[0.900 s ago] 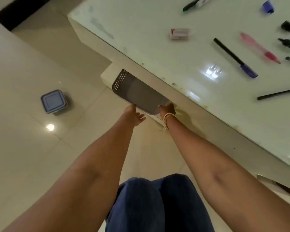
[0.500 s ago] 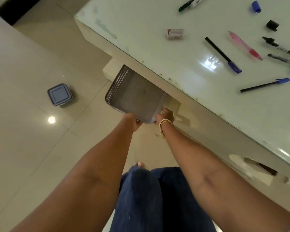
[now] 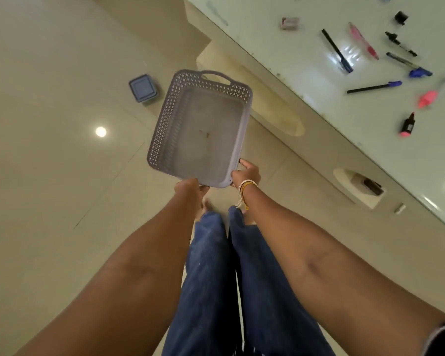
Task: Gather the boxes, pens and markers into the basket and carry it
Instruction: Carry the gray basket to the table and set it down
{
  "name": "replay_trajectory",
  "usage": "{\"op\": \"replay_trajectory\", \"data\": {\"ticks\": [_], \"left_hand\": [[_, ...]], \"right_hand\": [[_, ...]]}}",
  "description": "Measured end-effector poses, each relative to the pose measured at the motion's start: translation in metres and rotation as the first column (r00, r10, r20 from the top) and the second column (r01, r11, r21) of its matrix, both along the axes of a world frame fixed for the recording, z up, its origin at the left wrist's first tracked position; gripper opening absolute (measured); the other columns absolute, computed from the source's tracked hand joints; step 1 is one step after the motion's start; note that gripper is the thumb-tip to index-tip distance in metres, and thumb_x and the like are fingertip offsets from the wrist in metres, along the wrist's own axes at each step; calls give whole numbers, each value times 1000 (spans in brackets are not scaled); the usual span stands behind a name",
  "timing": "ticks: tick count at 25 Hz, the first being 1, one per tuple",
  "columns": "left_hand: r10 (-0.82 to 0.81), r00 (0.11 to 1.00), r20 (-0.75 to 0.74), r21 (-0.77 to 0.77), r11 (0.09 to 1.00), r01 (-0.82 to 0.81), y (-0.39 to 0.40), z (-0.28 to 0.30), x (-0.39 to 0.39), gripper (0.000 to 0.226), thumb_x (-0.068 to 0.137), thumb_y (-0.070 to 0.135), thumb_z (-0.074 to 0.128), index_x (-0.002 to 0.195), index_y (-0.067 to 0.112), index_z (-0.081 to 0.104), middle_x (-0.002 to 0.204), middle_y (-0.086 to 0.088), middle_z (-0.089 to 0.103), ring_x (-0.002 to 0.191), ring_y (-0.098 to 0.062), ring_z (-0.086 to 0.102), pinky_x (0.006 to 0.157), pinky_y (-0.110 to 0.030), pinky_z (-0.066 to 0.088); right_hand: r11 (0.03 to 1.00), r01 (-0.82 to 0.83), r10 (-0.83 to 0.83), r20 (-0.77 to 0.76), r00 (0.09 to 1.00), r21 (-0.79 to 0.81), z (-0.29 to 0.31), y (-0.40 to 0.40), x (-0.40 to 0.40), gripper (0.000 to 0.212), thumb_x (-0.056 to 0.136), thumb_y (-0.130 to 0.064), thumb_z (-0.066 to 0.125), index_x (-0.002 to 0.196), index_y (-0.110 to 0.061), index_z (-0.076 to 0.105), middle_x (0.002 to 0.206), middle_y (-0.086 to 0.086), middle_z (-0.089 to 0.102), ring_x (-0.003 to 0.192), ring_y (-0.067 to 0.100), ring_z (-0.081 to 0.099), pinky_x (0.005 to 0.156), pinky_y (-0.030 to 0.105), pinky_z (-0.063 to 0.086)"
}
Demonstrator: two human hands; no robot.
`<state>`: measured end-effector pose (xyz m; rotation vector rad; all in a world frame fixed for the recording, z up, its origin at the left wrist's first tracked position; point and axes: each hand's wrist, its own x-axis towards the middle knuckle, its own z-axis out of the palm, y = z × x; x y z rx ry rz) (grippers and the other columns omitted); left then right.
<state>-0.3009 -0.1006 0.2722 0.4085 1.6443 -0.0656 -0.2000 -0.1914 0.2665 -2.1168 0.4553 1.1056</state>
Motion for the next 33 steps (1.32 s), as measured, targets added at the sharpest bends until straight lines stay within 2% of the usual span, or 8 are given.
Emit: {"op": "replay_trajectory", "data": {"ticks": [3,5,7,10,15,23,28,33], "left_hand": [[34,999,7,44,998,-35,-2,52,-26,43,98,-1,38,141,-1,37,144,-18,46,112,-27,58,65,-26,56],[171,983,65,79,981,-176,0,86,-37,42,95,-5,44,137,2,43,138,-21,51,112,-33,57,74,-38,55],[266,958,107,82,958,-275,5,116,-46,38,92,-7,51,129,2,48,135,-22,53,117,-41,55,85,-48,51],[146,979,145,53,986,-155,15,156,-58,12,94,-5,48,102,3,54,138,-20,52,115,-39,56,91,-43,50],[117,967,225,60,989,-134,40,190,-44,49,84,-12,61,131,-2,48,130,-26,56,116,-41,58,97,-46,51],[51,962,269,102,991,-81,86,206,47,51,86,-13,56,135,-3,43,131,-26,54,117,-43,57,92,-47,52],[19,960,281,94,994,-47,115,211,131,48,89,-13,48,135,-3,43,133,-24,53,119,-40,56,85,-41,51],[13,950,311,111,993,-50,148,208,211,50,89,-14,48,136,0,45,130,-23,56,120,-38,55,88,-40,50]], "right_hand": [[1000,1,-1,42,999,3,48,-4,-29,57,78,5,56,130,-18,62,114,12,71,99,32,69,84,45,60],[1000,18,-18,58,998,7,78,-4,-46,56,78,3,59,130,-18,61,109,13,72,97,32,69,83,47,60],[998,62,-63,59,996,17,103,-2,-56,58,78,4,61,132,-17,59,123,13,67,100,34,67,84,49,59],[992,123,-125,60,990,41,135,4,-61,59,80,3,60,135,-19,57,135,10,59,104,36,66,85,50,58],[970,219,-226,58,972,106,169,23,-49,60,81,6,59,135,-20,57,135,8,59,86,31,65,71,49,62],[971,174,-188,73,979,165,188,63,49,61,81,4,56,136,-21,54,127,12,63,82,30,64,72,50,61],[985,81,-92,68,993,153,202,97,145,56,81,1,58,134,-18,55,130,12,62,103,36,67,81,50,60],[986,45,-59,90,994,159,204,133,227,52,82,-2,62,131,-17,58,129,14,63,107,36,65,88,49,57]]}}
